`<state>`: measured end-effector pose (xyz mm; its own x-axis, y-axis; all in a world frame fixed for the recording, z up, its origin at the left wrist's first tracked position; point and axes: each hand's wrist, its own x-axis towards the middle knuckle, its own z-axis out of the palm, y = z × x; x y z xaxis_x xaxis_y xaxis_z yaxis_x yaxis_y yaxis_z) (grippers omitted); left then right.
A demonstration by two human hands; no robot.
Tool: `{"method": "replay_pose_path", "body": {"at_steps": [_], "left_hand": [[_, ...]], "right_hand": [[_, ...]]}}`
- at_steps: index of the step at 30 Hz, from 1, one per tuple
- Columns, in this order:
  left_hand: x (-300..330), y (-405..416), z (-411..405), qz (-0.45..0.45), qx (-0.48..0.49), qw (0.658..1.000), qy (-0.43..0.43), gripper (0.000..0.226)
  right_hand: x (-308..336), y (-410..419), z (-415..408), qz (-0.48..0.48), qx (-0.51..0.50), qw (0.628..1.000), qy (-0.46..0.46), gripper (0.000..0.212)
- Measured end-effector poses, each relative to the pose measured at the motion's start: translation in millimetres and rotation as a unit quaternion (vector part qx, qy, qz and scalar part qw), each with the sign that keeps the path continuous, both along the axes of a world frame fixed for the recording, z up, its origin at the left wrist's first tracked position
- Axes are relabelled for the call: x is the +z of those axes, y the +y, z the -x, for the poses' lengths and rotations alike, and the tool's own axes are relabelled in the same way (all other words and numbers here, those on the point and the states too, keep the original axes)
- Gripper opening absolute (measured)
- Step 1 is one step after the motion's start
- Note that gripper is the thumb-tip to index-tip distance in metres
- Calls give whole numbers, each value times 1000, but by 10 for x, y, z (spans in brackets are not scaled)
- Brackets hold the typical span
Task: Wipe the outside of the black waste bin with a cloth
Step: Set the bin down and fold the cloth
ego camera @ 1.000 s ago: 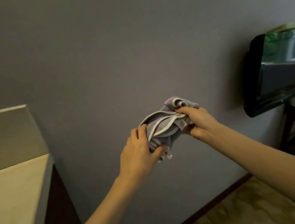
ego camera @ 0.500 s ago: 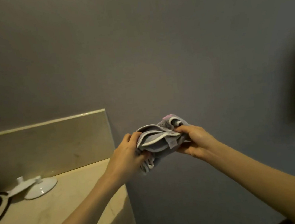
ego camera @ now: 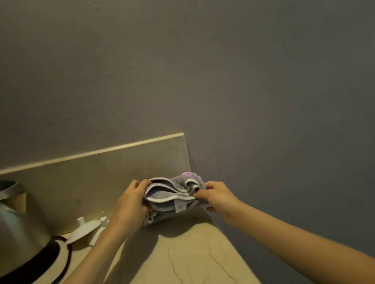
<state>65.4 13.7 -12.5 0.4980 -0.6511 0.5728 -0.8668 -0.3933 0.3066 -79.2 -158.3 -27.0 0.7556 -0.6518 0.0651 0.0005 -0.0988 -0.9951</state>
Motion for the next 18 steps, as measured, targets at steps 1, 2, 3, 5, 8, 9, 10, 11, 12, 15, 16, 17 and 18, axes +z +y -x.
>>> {"method": "replay_pose_path", "body": {"at_steps": [1,2,3,5,8,9,10,11,12,15,16,17,18], "left_hand": [[-4,26,-65,-7,16,1000,2,42],[-7,49,-120,-17,31,999,6,42],[-22,66,-167,-33,42,999,10,43],[-86,82,-225,-81,48,995,13,48],[-188,82,-230,-138,58,989,-5,53],[-195,84,-232,-151,63,987,-8,52],[-187,86,-244,-164,66,984,-8,51],[-176,89,-262,-173,59,983,-3,52],[-155,96,-283,-168,43,985,17,52],[-52,159,-288,-30,-46,980,193,48],[-7,177,-267,24,-64,965,252,48],[43,188,-241,71,-68,953,288,47],[99,183,-209,113,-63,945,301,45]], "right_hand": [[-43,25,-73,18,-2,1000,4,13],[-85,49,-139,40,-7,999,13,11],[-130,62,-194,66,-15,997,26,15],[-218,58,-259,125,-41,990,61,25],[-294,13,-272,177,-64,979,82,24],[-309,-2,-265,183,-64,978,82,23],[-314,-9,-247,188,-60,977,79,22],[-322,-17,-234,193,-56,977,75,21],[-325,-25,-223,195,-55,977,69,20],[-313,-59,-182,203,-79,975,40,20],[-286,-70,-156,202,-90,975,26,18],[-264,-96,-133,200,-94,975,14,16],[-221,-111,-97,199,-94,975,6,15]]}}
